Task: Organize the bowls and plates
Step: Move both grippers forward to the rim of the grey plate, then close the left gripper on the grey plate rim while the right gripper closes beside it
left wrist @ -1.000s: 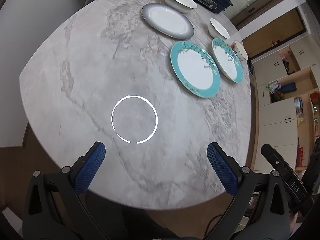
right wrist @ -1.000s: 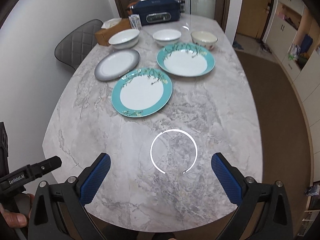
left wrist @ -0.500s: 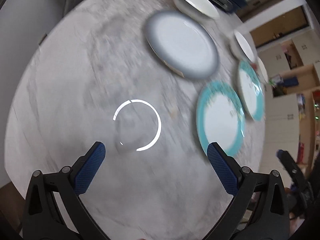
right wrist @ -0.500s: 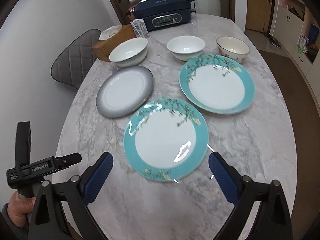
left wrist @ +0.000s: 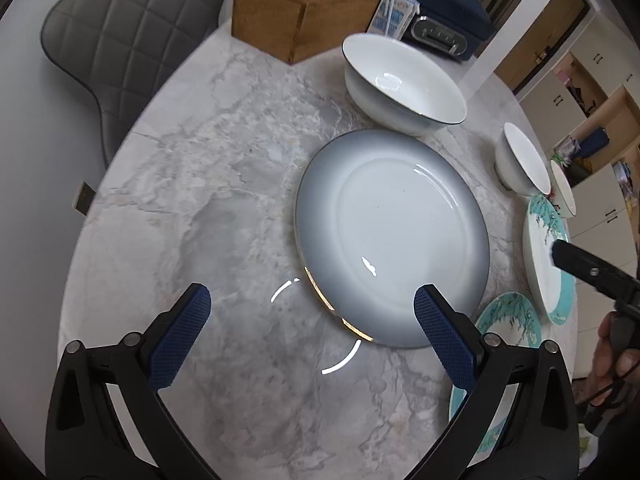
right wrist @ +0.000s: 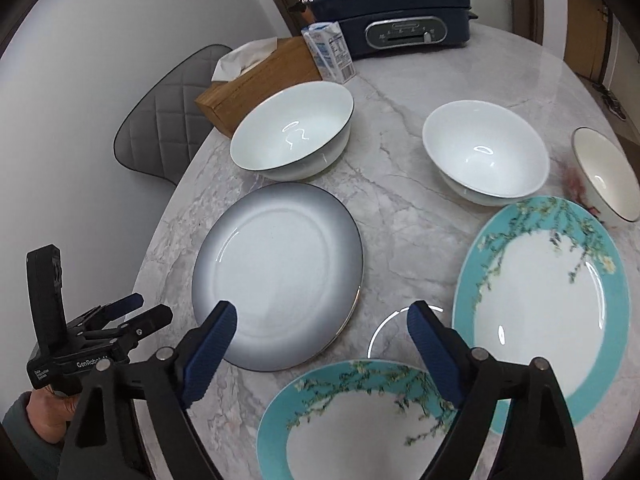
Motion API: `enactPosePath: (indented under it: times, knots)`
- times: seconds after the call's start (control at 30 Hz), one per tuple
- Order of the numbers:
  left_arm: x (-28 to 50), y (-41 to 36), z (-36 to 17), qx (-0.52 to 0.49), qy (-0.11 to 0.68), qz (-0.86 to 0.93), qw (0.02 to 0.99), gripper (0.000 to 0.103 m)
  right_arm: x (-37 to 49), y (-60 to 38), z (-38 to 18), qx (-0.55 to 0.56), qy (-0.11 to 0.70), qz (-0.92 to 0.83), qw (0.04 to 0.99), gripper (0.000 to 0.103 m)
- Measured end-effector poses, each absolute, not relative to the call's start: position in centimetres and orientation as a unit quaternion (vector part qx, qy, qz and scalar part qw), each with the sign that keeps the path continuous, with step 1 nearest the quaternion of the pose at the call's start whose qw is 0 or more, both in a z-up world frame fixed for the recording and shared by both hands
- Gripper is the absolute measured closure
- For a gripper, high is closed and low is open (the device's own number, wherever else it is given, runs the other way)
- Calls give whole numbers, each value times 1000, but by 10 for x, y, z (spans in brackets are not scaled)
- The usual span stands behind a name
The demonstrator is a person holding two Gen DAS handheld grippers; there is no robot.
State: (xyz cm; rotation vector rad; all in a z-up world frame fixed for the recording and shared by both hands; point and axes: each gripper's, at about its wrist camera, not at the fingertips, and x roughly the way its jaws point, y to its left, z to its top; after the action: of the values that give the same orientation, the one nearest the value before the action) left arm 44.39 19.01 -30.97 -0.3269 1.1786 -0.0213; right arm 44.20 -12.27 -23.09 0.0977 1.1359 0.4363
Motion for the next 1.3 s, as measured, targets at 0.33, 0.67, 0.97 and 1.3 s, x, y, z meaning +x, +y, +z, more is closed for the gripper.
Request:
enactPosePath:
  times: [0.33,0.67,0.97,1.3]
  knots:
    - [495,187,-347,-168,593,-43,786,36,480,-111,-287,72,581,242,774,39]
    - [513,180,-352,-153,604,-57,780,48,494,-114,-300,81,584,241,771,41]
    - [519,183,-351,-128,611,-64,778,48,500,-113,-301,78,579,256,770,45]
    - [525,169,-351,-116,620,-98,769,57,499,-105,-300,59,586,264,764,32]
